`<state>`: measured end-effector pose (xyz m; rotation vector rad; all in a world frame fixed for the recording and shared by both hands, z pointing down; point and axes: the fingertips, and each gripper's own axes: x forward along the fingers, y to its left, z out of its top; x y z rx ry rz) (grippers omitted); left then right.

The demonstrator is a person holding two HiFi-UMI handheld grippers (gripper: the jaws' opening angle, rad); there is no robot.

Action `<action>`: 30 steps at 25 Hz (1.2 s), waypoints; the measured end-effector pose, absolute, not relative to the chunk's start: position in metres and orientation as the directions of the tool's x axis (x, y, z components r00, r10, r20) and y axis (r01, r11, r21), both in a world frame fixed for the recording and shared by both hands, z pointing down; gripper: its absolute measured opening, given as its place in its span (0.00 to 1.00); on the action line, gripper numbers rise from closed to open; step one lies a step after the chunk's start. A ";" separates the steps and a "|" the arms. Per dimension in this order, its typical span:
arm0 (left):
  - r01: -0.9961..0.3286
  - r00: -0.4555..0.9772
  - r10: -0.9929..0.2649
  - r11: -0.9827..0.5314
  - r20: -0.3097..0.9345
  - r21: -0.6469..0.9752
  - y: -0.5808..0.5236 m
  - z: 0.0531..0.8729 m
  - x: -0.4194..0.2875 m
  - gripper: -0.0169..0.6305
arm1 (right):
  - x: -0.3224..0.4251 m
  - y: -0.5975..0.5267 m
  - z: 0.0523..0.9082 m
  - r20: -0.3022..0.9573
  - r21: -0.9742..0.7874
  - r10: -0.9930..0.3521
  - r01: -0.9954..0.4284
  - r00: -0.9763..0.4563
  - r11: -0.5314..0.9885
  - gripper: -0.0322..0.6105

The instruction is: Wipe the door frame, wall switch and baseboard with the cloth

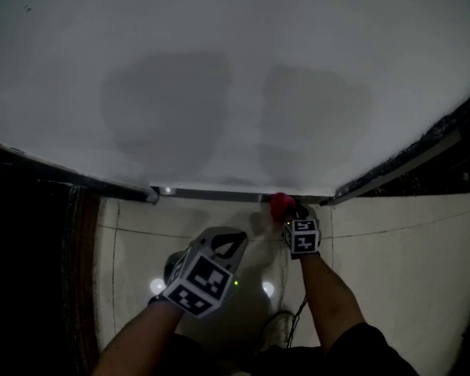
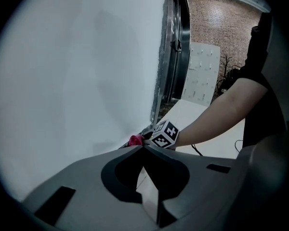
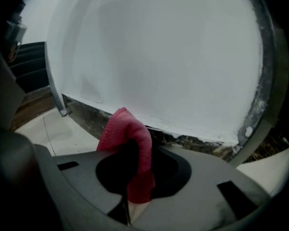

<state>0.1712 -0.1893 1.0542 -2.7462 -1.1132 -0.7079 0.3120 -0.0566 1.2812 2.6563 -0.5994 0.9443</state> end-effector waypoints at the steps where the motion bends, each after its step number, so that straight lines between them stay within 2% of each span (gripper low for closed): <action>1: 0.675 0.630 0.635 -0.733 0.447 0.088 -0.190 1.052 0.172 0.03 | 0.313 -0.049 1.283 0.647 0.094 -0.284 -0.443 0.707 -0.891 0.14; 5: 0.642 0.650 0.628 -0.755 0.428 0.132 -0.192 1.049 0.177 0.03 | 0.320 -0.028 1.285 0.646 0.101 -0.259 -0.416 0.718 -0.904 0.14; 11: 0.620 0.627 0.604 -0.769 0.492 0.154 -0.188 1.071 0.183 0.03 | 0.321 -0.015 1.288 0.650 0.114 -0.239 -0.403 0.722 -0.908 0.14; 16: 0.618 0.629 0.621 -0.764 0.468 0.183 -0.187 1.067 0.184 0.03 | 0.324 -0.005 1.291 0.660 0.145 -0.230 -0.422 0.715 -0.895 0.14; 26: 0.608 0.635 0.613 -0.772 0.470 0.185 -0.195 1.067 0.183 0.03 | 0.327 0.072 1.288 0.664 0.092 -0.040 -0.135 0.746 -0.987 0.14; 30: 0.611 0.646 0.615 -0.772 0.453 0.177 -0.198 1.058 0.180 0.03 | 0.315 0.074 1.286 0.688 0.156 -0.013 -0.166 0.725 -0.974 0.14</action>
